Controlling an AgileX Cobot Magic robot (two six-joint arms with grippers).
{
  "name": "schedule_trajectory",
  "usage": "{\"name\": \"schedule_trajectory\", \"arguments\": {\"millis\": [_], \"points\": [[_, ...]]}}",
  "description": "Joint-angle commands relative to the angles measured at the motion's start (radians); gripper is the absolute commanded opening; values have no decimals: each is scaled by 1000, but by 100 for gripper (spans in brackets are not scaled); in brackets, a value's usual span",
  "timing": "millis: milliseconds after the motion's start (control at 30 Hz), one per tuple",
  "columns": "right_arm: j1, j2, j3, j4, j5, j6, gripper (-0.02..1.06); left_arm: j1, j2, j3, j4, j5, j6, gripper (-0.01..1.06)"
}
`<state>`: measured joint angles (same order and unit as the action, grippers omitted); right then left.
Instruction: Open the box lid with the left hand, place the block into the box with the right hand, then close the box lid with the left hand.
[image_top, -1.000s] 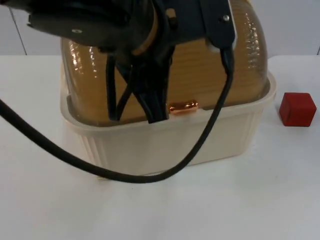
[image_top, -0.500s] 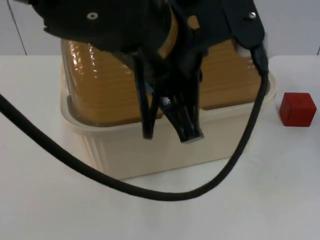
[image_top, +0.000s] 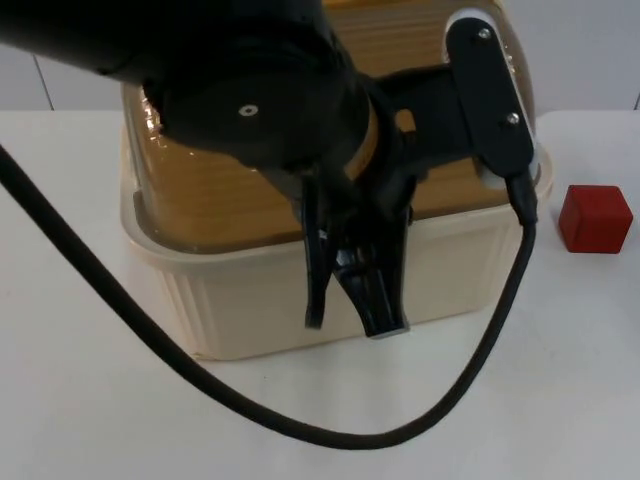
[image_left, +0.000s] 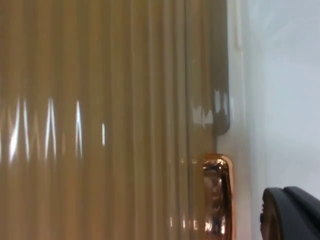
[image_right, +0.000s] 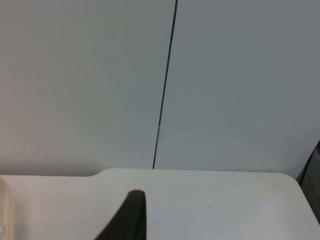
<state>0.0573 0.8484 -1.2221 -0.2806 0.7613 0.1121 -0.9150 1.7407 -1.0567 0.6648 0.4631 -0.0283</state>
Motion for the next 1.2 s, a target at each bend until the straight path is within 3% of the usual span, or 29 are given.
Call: {"name": "schedule_trajectory", "arguments": {"millis": [0,633,1167], "points": [[2,-3,-3,1,2,3,100,-2,11,-7,9,-8,-3,0],[2,-3,-3,-2,-1,4,100,-2,38,-7,214,24,-143,0],[2,-3,-3,-3,-2,4,100,-2,39,-7,211,19,-131,0]]}}
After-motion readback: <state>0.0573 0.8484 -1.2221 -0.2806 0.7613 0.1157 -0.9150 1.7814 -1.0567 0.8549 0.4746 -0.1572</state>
